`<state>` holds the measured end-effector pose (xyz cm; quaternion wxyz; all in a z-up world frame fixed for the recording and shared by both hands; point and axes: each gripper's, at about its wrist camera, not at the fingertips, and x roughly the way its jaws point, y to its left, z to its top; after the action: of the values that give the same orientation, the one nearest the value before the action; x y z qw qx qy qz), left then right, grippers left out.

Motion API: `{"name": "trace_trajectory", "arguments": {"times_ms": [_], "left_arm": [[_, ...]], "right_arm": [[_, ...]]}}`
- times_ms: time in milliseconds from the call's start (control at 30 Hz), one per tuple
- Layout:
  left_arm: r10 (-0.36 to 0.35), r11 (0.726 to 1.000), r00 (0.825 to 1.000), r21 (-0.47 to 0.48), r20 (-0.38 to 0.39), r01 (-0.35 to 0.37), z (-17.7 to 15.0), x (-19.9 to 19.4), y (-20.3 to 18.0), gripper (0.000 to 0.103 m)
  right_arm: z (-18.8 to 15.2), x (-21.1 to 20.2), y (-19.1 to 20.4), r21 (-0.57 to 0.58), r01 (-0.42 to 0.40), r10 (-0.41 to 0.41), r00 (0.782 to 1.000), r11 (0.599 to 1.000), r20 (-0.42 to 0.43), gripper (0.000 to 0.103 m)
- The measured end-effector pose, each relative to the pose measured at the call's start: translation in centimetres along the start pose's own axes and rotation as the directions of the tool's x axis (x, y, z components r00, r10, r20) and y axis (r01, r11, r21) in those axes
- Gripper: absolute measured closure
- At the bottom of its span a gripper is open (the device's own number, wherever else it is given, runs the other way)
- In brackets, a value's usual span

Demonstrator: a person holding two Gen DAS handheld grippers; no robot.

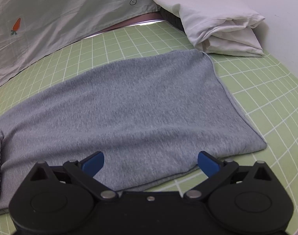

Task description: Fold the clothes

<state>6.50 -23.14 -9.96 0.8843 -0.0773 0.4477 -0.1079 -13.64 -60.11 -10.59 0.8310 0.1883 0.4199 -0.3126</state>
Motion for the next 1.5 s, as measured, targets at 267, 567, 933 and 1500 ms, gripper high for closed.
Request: {"name": "trace_trajectory", "arguments": {"times_ms": [267,567,933,1500], "left_arm": [[0.014,0.999,0.99,0.037,-0.141,-0.009,-4.1,1.7,-0.4,0.039],[0.157,0.981,0.973,0.138,-0.168,-0.134,-2.9,4.6,-3.5,0.013],[0.215,0.973,0.958,0.123,-0.192,-0.194,-3.2,5.5,-3.3,0.0],[0.209,0.975,0.964,0.118,-0.167,-0.191,-3.2,5.3,-3.0,0.0]], "right_arm": [[0.3,0.2,1.0,-0.052,-0.014,0.014,1.0,0.999,-0.004,0.0],[2.4,-0.1,-1.7,-0.01,0.052,-0.051,0.996,0.999,0.07,0.0],[5.7,5.0,-7.6,0.013,0.116,-0.116,0.993,0.993,0.02,0.0],[6.7,4.9,-8.4,-0.026,0.015,-0.013,0.998,1.0,0.058,0.041]]}}
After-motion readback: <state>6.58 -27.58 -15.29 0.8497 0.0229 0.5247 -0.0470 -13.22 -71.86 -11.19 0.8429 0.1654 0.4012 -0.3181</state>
